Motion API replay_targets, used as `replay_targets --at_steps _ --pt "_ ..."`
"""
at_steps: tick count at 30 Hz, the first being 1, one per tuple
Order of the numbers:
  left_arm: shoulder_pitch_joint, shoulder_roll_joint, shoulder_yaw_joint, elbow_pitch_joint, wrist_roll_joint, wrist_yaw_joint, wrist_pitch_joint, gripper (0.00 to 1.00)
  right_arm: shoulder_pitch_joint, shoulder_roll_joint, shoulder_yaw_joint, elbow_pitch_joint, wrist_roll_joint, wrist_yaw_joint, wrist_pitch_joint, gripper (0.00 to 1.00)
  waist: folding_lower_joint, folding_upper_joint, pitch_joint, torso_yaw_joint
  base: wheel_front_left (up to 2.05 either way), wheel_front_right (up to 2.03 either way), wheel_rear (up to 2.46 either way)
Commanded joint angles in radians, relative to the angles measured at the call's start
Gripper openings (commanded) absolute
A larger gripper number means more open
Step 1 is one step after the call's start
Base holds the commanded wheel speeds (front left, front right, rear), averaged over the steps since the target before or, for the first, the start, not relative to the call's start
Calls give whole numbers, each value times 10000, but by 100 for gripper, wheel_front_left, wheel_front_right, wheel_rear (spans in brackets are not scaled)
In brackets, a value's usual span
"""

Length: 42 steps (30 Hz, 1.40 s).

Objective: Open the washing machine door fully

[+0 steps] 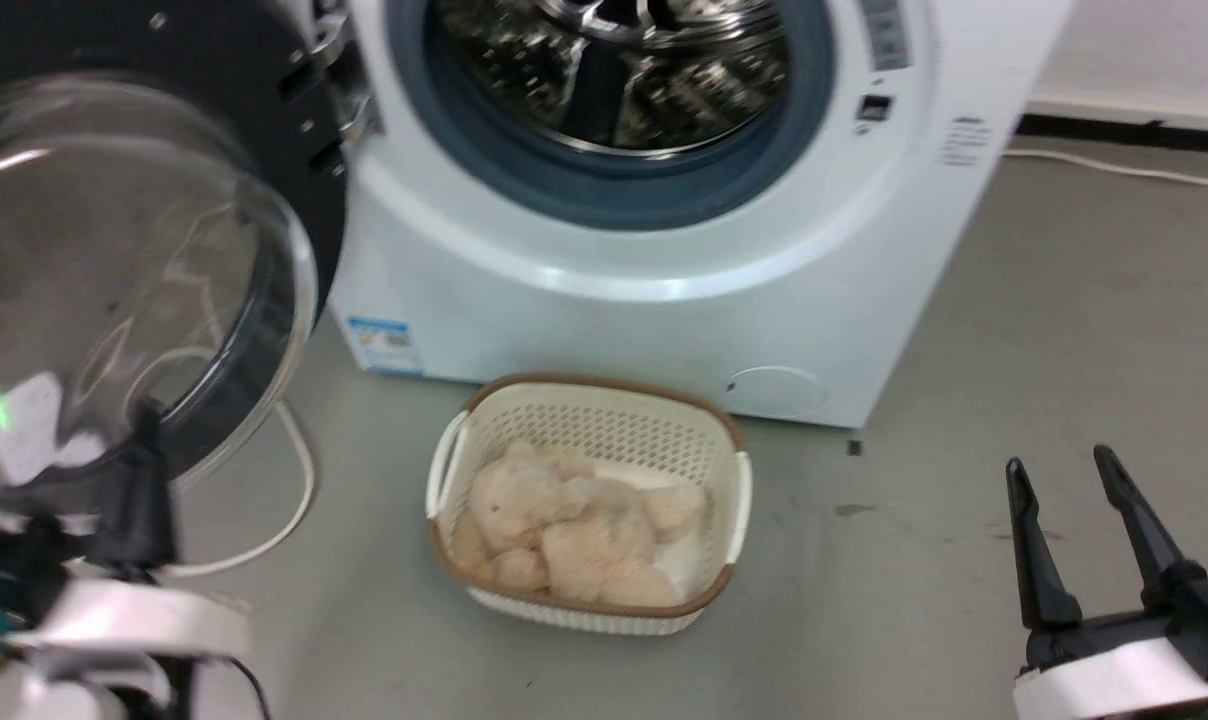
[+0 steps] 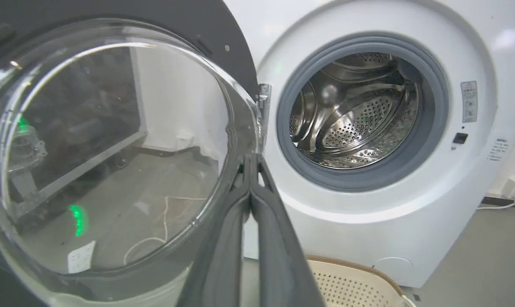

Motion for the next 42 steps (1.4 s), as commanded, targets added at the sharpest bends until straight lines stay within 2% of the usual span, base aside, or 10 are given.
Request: replay_targets --at_steps 1,10,11,12,20,30,40,41,42 --pt "210 -91 -93 -92 74 38 28 0 130 29 13 23 82 -9 -71 100 1 0 -281 -329 0 0 0" --pt "1833 -839 -1148 -662 506 310 209 0 744 31 335 350 446 -9 -147 100 1 0 -669 -1121 0 0 0" --pt "1936 -892 -1232 -677 623 379 176 29 795 31 352 367 464 -9 -157 100 1 0 -684 -1166 0 0 0" --pt "2026 -950 -1327 -668 734 443 152 100 833 31 362 381 486 -9 -168 100 1 0 -692 -1203 0 0 0" --pt "2332 -1415 -1621 -667 1121 941 15 100 970 31 314 450 534 -9 -232 100 1 0 -765 -1269 0 0 0" --pt "2237 -1567 -1959 -667 1401 1112 -21 100 950 31 388 582 488 -9 -252 100 1 0 -730 -1129 0 0 0" --pt "2188 -1479 -2032 -907 1508 1237 29 100 924 31 479 631 374 -9 -268 100 1 0 -638 -1088 0 0 0" --pt "2251 -1496 -2010 -861 1482 1228 30 0 859 6 469 617 410 0 -198 0 2 0 -639 -1088 0 0 0" --pt "2250 -1500 -2009 -855 1481 1227 33 0 857 6 467 617 410 0 -196 0 2 0 -639 -1088 0 0 0"
